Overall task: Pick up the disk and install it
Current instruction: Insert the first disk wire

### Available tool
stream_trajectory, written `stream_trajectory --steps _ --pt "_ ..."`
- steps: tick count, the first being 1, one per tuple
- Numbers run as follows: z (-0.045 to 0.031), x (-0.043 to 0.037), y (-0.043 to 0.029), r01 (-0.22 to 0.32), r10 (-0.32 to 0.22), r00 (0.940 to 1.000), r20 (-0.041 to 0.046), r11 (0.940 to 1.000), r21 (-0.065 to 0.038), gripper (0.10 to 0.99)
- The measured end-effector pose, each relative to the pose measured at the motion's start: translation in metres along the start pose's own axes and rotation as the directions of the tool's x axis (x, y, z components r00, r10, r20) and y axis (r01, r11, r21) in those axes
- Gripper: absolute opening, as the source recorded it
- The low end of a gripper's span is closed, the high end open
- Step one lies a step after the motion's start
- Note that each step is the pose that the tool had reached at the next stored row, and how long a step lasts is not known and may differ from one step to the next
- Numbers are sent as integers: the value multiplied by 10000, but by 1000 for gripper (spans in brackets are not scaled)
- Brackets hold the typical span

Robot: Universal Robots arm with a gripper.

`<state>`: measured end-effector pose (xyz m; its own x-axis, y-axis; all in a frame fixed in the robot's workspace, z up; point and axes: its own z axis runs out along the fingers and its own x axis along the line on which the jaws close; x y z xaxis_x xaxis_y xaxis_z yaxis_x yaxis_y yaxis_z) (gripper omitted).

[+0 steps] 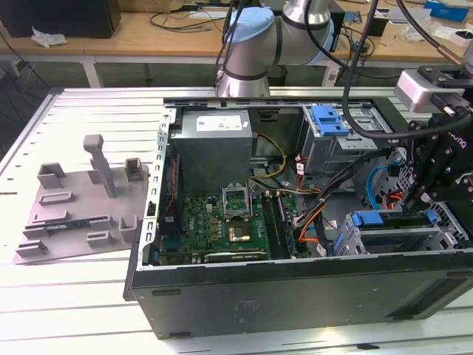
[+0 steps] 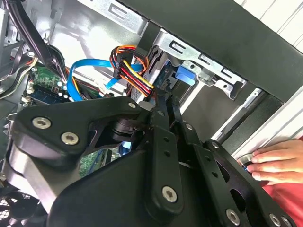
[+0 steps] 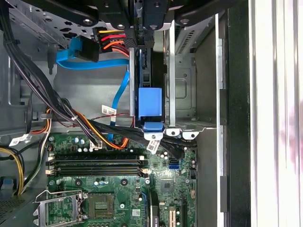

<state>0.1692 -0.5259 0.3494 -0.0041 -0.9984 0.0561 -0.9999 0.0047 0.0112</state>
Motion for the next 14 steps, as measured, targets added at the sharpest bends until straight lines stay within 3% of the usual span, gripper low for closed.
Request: stream_trajectory --steps 14 --pt "24 -2 0 344 -344 9994 -5 9994 19 169"
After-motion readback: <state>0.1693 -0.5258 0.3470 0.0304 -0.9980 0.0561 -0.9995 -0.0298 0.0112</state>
